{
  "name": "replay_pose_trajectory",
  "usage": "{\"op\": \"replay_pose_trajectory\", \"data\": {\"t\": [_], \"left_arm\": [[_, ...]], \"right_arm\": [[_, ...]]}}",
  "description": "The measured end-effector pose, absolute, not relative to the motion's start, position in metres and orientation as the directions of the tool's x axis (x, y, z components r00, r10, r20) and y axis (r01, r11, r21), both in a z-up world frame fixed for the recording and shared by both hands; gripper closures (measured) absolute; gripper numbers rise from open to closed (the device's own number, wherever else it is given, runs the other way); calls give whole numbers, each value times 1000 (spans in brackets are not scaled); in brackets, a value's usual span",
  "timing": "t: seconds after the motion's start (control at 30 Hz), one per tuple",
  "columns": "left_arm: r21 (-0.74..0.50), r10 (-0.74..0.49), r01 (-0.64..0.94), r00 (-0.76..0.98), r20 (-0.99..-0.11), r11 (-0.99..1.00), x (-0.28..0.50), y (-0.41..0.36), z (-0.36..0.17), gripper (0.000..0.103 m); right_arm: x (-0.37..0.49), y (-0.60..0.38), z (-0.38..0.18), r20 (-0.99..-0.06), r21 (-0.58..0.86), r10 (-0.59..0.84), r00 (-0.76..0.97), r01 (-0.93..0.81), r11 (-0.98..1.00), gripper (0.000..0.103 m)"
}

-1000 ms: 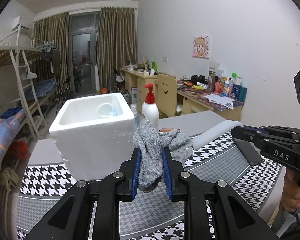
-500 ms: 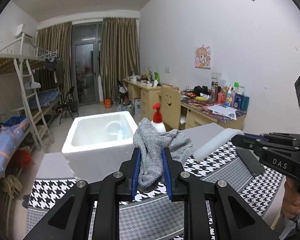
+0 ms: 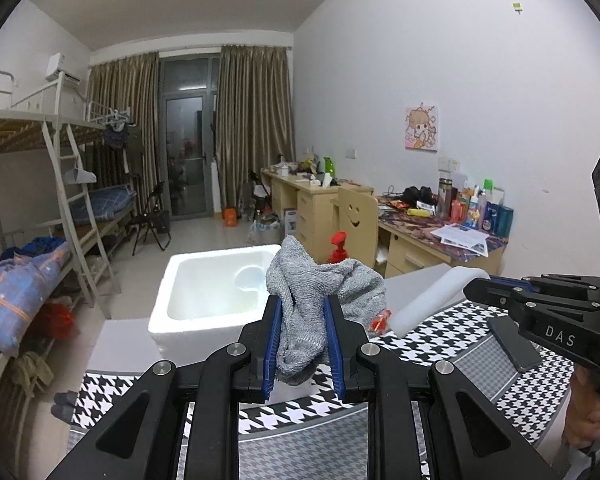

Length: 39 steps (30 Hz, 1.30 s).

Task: Organize soft objects
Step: 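Carry the sock and the foam tube over the white foam box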

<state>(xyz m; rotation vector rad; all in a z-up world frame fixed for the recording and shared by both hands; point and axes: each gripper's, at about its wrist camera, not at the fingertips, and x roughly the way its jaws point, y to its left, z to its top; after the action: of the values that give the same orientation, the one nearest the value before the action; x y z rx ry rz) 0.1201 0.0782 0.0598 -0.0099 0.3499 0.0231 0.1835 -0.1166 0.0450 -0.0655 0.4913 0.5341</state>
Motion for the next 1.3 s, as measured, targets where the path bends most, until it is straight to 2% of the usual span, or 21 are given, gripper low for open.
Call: {"op": "replay_pose_trajectory", "data": {"t": [0.87,1.3], "left_arm": [[27,139,-138,939,-313,990,154,93,73,80],[48,188,-183,914,-360,982,193,110,60,80]], "right_arm": [[218,-88,61,-482,64,445,755,-476,877,93],[236,-75,65,-495,63,437,751,-471,880,93]]}}
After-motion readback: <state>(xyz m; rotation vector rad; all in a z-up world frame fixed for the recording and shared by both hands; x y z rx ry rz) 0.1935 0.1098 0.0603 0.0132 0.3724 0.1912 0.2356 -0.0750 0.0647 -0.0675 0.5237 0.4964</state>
